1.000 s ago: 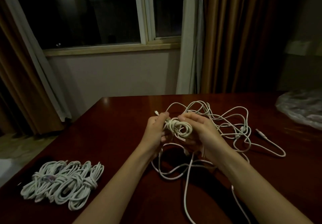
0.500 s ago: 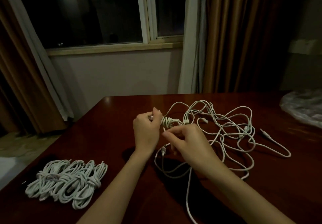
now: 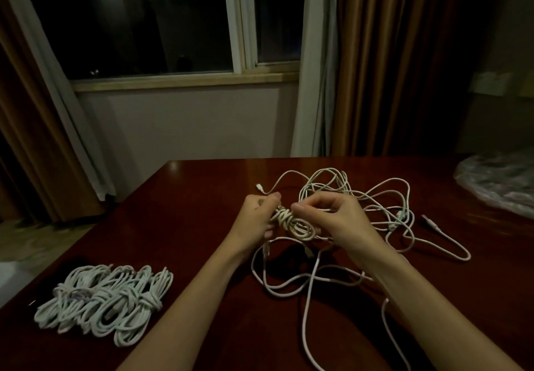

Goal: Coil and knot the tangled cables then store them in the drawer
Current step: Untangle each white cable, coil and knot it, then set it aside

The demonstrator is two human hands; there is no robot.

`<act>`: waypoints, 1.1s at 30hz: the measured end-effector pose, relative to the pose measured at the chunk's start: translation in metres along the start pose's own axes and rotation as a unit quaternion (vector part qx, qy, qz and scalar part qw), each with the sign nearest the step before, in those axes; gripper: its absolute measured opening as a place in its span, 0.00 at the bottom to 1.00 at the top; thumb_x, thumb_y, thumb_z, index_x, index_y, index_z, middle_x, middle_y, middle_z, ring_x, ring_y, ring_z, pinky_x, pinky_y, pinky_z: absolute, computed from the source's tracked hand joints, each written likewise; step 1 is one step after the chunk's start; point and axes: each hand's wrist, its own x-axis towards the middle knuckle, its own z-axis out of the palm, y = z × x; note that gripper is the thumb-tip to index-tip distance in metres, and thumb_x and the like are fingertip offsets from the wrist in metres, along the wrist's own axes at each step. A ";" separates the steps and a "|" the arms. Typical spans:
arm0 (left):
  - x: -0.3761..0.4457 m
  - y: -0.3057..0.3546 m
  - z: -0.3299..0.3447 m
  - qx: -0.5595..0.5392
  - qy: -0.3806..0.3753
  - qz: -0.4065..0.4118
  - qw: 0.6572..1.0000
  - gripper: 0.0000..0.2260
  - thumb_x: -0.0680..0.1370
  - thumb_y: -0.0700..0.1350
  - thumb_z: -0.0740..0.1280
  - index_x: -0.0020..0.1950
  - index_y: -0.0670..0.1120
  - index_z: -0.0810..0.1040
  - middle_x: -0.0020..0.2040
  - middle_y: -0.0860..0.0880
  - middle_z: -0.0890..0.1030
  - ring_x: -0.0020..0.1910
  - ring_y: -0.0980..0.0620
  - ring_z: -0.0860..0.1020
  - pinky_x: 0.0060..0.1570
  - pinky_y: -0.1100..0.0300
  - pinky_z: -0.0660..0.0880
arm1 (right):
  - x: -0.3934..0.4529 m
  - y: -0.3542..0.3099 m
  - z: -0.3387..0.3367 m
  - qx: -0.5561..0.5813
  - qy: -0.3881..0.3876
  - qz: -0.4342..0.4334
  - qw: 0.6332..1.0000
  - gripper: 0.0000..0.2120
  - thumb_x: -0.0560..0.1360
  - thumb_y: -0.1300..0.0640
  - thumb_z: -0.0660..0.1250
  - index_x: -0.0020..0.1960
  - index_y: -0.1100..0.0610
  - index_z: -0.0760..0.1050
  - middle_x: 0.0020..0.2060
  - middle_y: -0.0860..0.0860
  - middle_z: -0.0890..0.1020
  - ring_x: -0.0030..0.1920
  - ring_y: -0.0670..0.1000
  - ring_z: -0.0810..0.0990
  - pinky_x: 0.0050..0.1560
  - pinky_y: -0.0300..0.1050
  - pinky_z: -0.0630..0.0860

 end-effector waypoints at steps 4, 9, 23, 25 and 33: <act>-0.001 0.003 0.004 -0.077 0.022 -0.046 0.996 0.20 0.83 0.42 0.56 0.30 0.43 0.66 0.21 0.52 0.65 0.17 0.60 0.61 0.17 0.69 0.57 | 0.000 -0.002 0.006 0.157 -0.024 0.121 0.980 0.07 0.69 0.58 0.72 0.42 0.61 0.79 0.30 0.52 0.80 0.26 0.44 0.76 0.25 0.32 0.69; -0.001 0.004 0.008 -0.073 0.032 -0.064 0.995 0.20 0.82 0.44 0.58 0.30 0.44 0.67 0.21 0.53 0.66 0.18 0.60 0.63 0.18 0.69 0.59 | 0.002 0.003 0.006 0.201 -0.016 0.167 0.965 0.13 0.64 0.57 0.73 0.46 0.63 0.80 0.33 0.53 0.84 0.31 0.45 0.81 0.32 0.34 0.77; -0.003 0.013 -0.002 0.131 -0.103 0.140 0.976 0.06 0.78 0.46 0.68 0.54 0.47 0.80 0.49 0.55 0.82 0.52 0.58 0.80 0.52 0.63 0.76 | 0.006 0.005 -0.014 0.231 0.021 0.161 0.959 0.19 0.66 0.56 0.72 0.53 0.65 0.81 0.43 0.58 0.85 0.39 0.50 0.84 0.37 0.38 0.80; -0.005 0.015 0.001 0.089 -0.112 0.131 0.981 0.06 0.80 0.44 0.65 0.54 0.46 0.79 0.48 0.56 0.82 0.51 0.59 0.80 0.52 0.65 0.75 | 0.008 0.005 -0.014 0.272 0.014 0.152 0.950 0.18 0.67 0.58 0.70 0.54 0.66 0.80 0.44 0.58 0.84 0.41 0.49 0.84 0.37 0.36 0.80; -0.007 0.017 0.019 -0.129 -0.026 0.043 0.990 0.10 0.84 0.47 0.51 0.53 0.50 0.72 0.36 0.54 0.79 0.38 0.59 0.79 0.41 0.66 0.74 | 0.005 0.008 0.000 0.238 0.089 0.072 0.964 0.06 0.73 0.63 0.69 0.49 0.61 0.81 0.41 0.53 0.86 0.42 0.48 0.85 0.38 0.34 0.78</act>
